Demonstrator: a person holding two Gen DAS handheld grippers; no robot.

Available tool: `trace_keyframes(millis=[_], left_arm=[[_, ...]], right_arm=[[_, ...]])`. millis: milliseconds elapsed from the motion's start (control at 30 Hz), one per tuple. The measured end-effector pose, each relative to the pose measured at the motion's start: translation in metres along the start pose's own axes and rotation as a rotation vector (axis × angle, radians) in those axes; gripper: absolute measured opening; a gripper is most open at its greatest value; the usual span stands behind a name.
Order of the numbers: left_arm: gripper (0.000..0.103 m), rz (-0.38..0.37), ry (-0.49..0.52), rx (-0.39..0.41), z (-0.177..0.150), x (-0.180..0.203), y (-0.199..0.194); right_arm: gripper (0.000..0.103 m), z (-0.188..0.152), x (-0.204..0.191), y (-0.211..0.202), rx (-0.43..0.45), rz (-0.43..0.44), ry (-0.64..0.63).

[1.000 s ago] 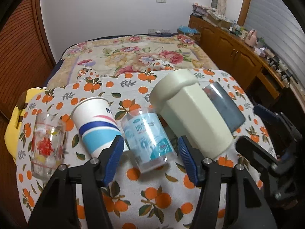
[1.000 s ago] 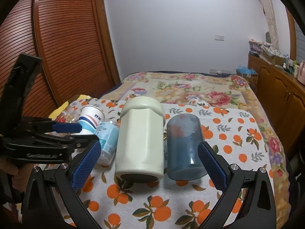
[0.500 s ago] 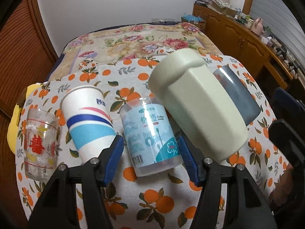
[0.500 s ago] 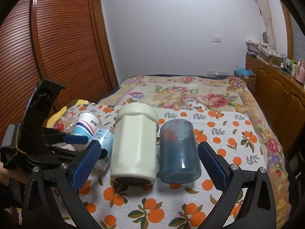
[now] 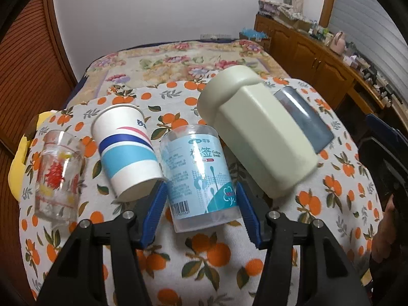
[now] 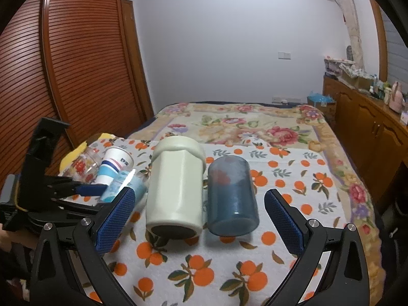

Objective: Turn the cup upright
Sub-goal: 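Close the left gripper on the canister and lift it off the bed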

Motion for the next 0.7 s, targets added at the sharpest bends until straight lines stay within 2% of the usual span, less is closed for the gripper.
trace_keyframes(millis=[300, 700], left_arm=[[0.055, -0.073, 0.027, 0.058, -0.031, 0.014, -0.039], [0.055, -0.148, 0.037, 0.055, -0.077, 0.034, -0.061]], right_arm=[[0.103, -0.008, -0.006, -0.037, 0.021, -0.048, 0.007], [0.103, -0.038, -0.010, -0.068, -0.019, -0.083, 0.027]])
Point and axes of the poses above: each gripper's, at about its wrist camera, not at the fingertips, and y roughly the way its jaws point, x to its right, z to its top, the point moved 2 cm from there along y, roughly the way its jaws point
